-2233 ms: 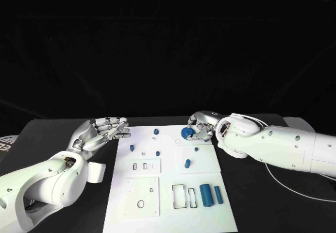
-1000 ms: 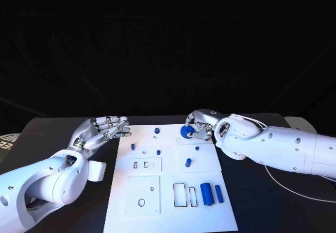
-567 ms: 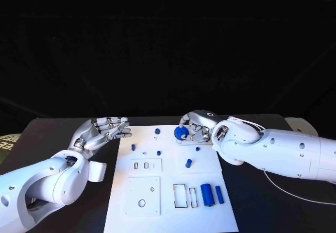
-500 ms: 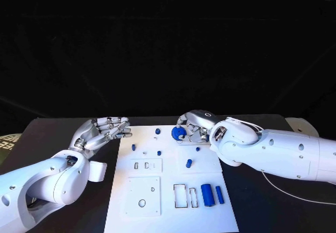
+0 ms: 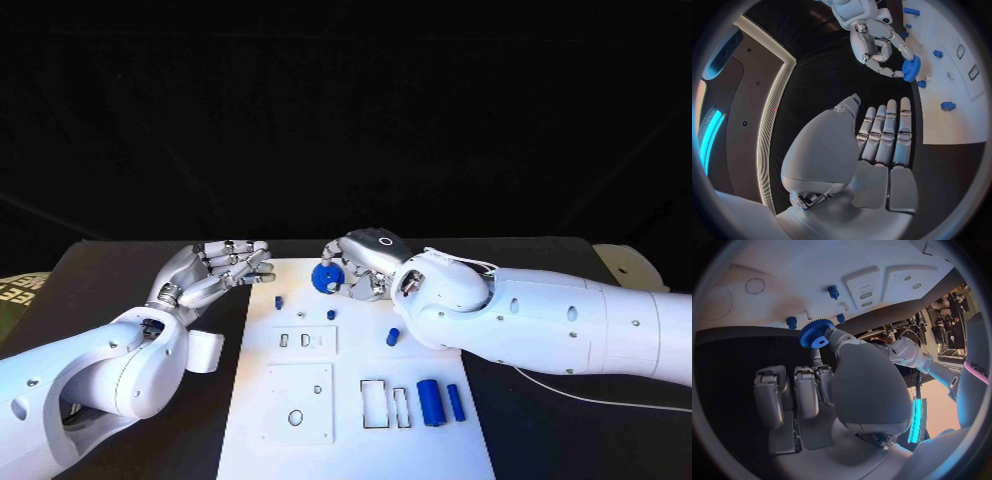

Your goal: Assemble the parts on the task board

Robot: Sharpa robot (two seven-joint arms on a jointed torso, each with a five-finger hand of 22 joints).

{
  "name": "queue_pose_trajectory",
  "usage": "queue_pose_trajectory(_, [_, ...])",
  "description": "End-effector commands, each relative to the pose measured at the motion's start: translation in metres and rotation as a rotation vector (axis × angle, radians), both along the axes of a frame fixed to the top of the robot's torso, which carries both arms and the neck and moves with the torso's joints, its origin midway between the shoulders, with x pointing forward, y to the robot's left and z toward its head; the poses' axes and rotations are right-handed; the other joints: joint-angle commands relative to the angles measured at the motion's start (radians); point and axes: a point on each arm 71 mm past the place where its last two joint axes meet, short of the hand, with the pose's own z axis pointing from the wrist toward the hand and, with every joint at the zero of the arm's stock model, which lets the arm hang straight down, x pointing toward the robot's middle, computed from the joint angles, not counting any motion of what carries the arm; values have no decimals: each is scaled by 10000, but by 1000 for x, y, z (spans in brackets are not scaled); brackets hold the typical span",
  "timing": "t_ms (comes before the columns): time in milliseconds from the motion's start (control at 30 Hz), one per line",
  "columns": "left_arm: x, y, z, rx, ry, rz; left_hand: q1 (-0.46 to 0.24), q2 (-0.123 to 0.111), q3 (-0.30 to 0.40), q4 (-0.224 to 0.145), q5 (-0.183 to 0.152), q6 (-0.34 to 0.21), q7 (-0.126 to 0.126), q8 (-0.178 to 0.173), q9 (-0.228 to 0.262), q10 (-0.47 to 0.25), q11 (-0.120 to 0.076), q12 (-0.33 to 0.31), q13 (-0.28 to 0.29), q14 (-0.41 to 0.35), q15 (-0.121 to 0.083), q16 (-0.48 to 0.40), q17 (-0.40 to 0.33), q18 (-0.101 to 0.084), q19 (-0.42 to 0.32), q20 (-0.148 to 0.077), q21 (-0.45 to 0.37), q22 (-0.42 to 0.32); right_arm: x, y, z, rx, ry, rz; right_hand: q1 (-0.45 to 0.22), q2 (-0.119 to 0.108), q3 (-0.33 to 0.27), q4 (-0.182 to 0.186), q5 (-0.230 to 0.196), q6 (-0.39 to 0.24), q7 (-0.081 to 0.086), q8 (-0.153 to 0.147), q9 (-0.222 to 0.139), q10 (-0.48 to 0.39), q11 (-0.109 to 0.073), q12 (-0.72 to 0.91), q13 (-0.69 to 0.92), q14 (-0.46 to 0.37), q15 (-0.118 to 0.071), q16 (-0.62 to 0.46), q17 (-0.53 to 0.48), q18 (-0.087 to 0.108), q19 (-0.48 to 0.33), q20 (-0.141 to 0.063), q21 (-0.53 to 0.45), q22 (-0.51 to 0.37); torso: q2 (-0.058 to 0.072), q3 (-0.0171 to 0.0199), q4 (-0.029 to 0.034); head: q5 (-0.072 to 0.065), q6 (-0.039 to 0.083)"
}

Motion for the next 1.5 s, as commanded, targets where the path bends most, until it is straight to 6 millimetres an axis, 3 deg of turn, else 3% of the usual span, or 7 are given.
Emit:
queue_pose_trajectory(33, [-1, -2, 1, -95, -40, -191, 73, -66, 61, -13, -40, 29, 147, -46, -11, 26, 48, -68, -13, 16, 20, -75, 14, 136, 56, -17, 50, -12, 3, 4, -3, -312, -293, -76, 0, 84, 63, 16, 34, 829, -567, 23, 72, 266, -88, 35, 1661, 910, -88, 62, 1939, -71, 1028, -55, 44, 2634, 7, 3, 5, -7, 2])
queue_pose_trajectory(267, [0, -2, 1, -84, -32, -174, 73, -66, 64, -12, -40, 29, 148, -47, -12, 25, 48, -69, -13, 13, 22, -78, 15, 136, 55, -17, 49, -13, 11, 14, -11, -636, -377, -93, -49, 81, 102, 20, 35, 820, -559, 3, 68, 266, -83, 32, 1661, 911, -88, 63, 1942, -71, 1028, -59, 44, 2634, 10, 10, 30, 16, -25])
queue_pose_trajectory(567, [0, -2, 1, -80, -41, -149, 70, -68, 66, -11, -42, 28, 151, -50, -13, 24, 50, -72, -13, 7, 24, -84, 16, 134, 51, -15, 46, -15, 14, 18, -18, -938, -265, -83, -110, 47, 130, 18, 24, 811, -552, -19, 66, 272, -79, 37, 1668, 910, -85, 61, 1937, -71, 1028, -61, 44, 2634, 9, 22, -11, 70, -90])
queue_pose_trajectory(867, [0, -2, 1, -73, -41, -138, 70, -71, 72, -10, -42, 30, 152, -54, -15, 24, 52, -74, -12, -3, 27, -95, 18, 133, 44, -13, 42, -19, 18, 18, -22, -1232, -192, -165, -161, 8, 168, 0, -25, 806, -547, -42, 64, 268, -74, 30, 1663, 913, -83, 64, 1947, -71, 1028, -62, 44, 2634, 7, 22, 12, 36, -144])
queue_pose_trajectory(1033, [0, -2, 1, -69, -38, -136, 70, -71, 73, -10, -42, 30, 153, -54, -15, 24, 53, -75, -12, -6, 28, -97, 18, 132, 43, -13, 41, -20, 19, 16, -23, -1366, -145, -298, -190, -5, 180, -1, -41, 806, -544, -51, 64, 267, -72, 27, 1662, 911, -81, 61, 1939, -71, 1028, -62, 44, 2634, 7, 24, -11, 66, -185])
queue_pose_trajectory(1500, [0, -1, 1, -56, -36, -134, 72, -75, 81, -11, -42, 33, 154, -57, -16, 25, 54, -77, -12, -18, 32, -109, 20, 131, 33, -9, 35, -24, 22, 16, -26, -1399, -84, -591, -584, -139, 301, 38, -316, 679, -463, -241, 23, 168, -3, -114, 1555, 901, -27, 46, 1892, -71, 1028, -24, 44, 2634, -7, 20, 9, 59, -196])
